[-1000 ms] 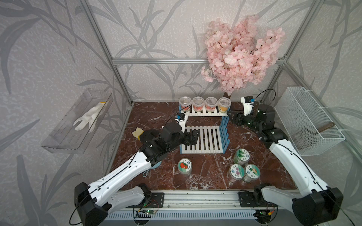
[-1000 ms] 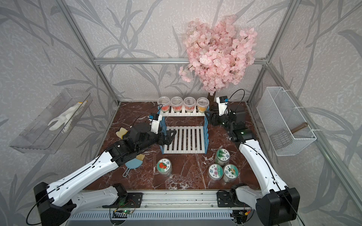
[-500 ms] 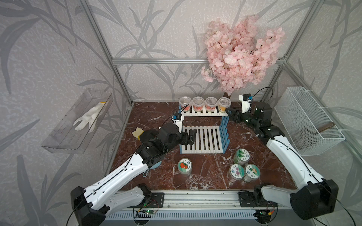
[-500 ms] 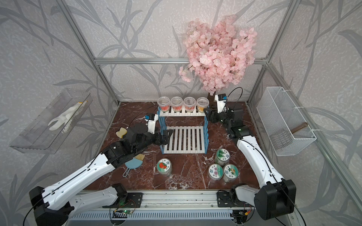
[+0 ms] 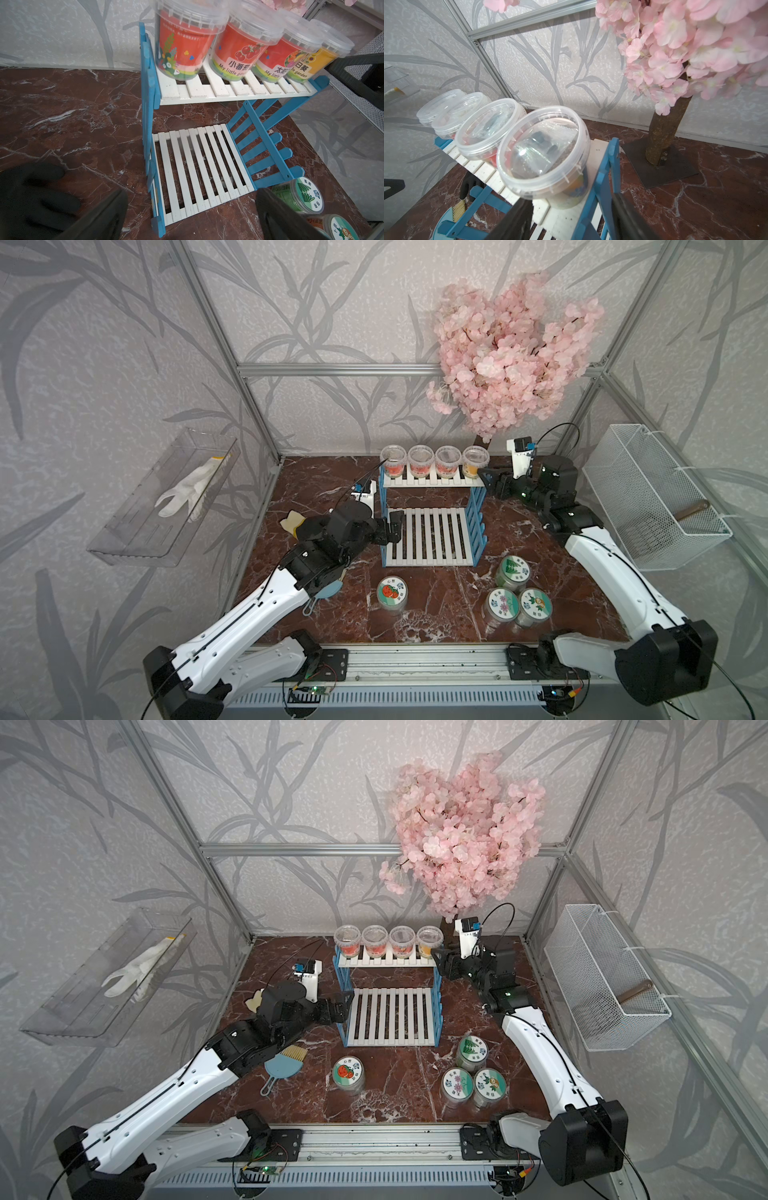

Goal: Place the seed container on the shelf
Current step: Adjust the seed jar on the shelf.

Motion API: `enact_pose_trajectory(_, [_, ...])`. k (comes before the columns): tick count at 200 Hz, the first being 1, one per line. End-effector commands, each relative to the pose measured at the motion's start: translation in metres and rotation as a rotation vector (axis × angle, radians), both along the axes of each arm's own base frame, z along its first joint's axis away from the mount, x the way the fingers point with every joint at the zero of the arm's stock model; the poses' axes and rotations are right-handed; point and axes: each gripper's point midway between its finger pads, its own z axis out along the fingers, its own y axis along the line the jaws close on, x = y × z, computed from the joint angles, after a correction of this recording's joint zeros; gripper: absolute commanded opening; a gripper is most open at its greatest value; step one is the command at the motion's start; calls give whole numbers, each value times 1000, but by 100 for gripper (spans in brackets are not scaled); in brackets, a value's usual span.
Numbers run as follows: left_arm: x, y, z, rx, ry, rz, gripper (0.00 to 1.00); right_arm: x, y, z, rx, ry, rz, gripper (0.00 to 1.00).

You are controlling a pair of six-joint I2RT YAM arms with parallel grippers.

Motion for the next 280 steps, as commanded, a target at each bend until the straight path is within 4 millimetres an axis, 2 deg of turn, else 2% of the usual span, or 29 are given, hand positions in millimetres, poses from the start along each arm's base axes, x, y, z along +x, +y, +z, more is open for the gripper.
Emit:
enact_pose_trajectory(1, [-2,6,-1,1,-1,13,100,-9,-1,13,1,-49,3,64])
enact_pose_trajectory(49, [-3,2,0,-16,-3,-9,100,-22,-3,11,7,-30,0,67])
enact_pose_trajectory(90, [-7,-5,-2,-32,0,-56,100,-48,-3,5,55,37,21,70])
enact_pose_trajectory(128, [-13,-5,-3,-48,9,-70,100,-80,1,-15,125,198,52,78])
enact_pose_trajectory(138, [-14,-1,-4,-32,-2,-70,100,-89,2,-20,133,235,61,83])
enact_pose_trajectory(156, [-16,11,-8,48,-14,-60,100,-101,-4,-37,152,317,18,92])
enact_pose_trajectory(177, [-19,15,-10,66,-14,-76,100,-120,-20,-59,141,412,-77,96])
enact_pose_trajectory(199, [-23,12,-9,29,-15,-96,100,-143,-27,-76,133,513,-110,97])
enact_pose_trajectory(227, [-27,10,-13,6,-5,-109,100,-169,-24,-90,145,582,-95,97])
enact_pose_trajectory(261, [-37,10,-20,-47,41,-118,100,-186,-15,-92,121,612,-59,97])
enact_pose_trajectory(280, [-43,14,-28,-75,59,-106,100,-201,-7,-92,50,640,-8,97])
